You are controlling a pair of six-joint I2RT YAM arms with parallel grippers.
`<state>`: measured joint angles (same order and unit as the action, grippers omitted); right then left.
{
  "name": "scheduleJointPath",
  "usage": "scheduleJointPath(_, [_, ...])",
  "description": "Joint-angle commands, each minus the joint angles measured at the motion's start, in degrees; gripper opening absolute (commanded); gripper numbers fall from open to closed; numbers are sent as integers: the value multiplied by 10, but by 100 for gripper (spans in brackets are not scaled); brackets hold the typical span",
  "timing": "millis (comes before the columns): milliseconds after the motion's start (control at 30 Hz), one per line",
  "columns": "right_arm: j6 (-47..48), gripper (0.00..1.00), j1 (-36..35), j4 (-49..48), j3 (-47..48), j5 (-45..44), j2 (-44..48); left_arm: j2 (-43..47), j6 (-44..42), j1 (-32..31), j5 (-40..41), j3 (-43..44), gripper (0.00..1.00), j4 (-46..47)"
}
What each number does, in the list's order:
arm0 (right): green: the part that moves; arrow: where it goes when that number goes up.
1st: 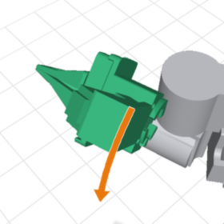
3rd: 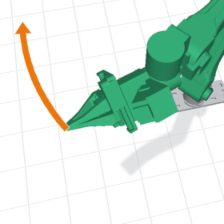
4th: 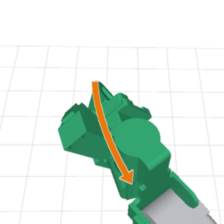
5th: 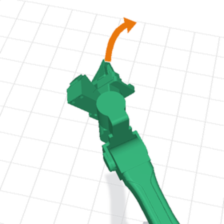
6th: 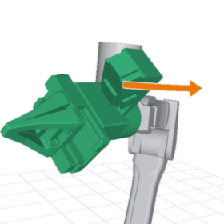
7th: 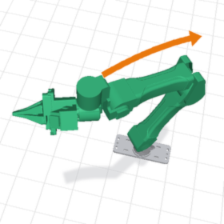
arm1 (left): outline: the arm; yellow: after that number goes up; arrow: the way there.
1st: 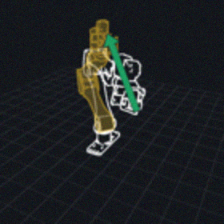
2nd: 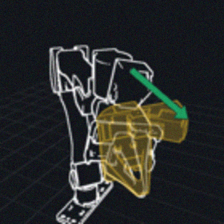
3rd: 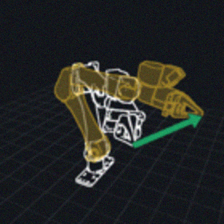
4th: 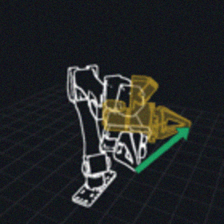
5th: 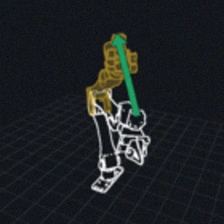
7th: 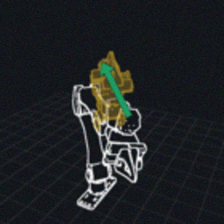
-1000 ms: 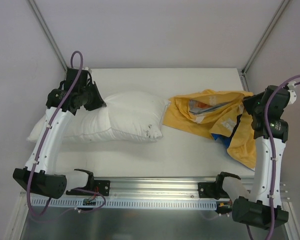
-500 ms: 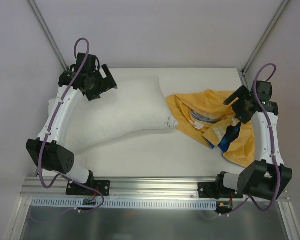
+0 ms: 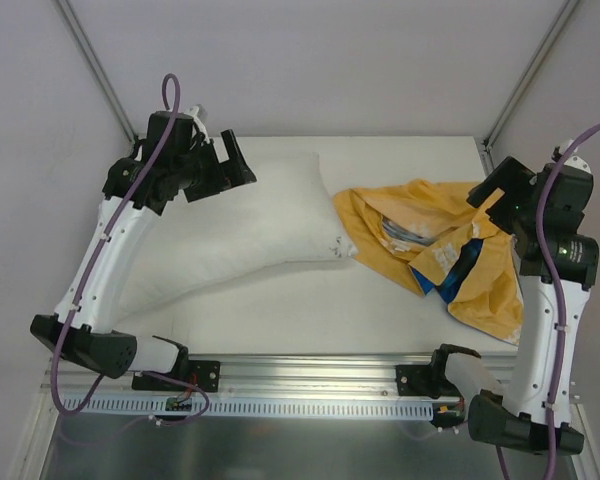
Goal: Remove the pillowcase from the pillow
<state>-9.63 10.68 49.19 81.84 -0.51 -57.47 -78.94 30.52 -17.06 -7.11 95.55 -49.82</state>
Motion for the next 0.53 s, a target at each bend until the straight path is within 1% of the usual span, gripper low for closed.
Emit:
scheduleJointPath(0, [43,96,-9,48,47,-52,18,49,-32,-26,-21,10,99,20])
scheduleJointPath(100, [52,96,-16,55,57,-50,32,78,-31,-46,-41,-28,99,30])
scheduleJointPath(167, [61,96,-19,56,47,-54,39,103,-29,-60,-38,-54,99,39])
scheduleJointPath(300, [69,96,-20,61,32,-69,38,146,-36,-62,-19,-95,99,50])
scheduleJointPath(500, [68,96,-20,58,13,-65,30,174,-49,-62,-6,-113,99,53])
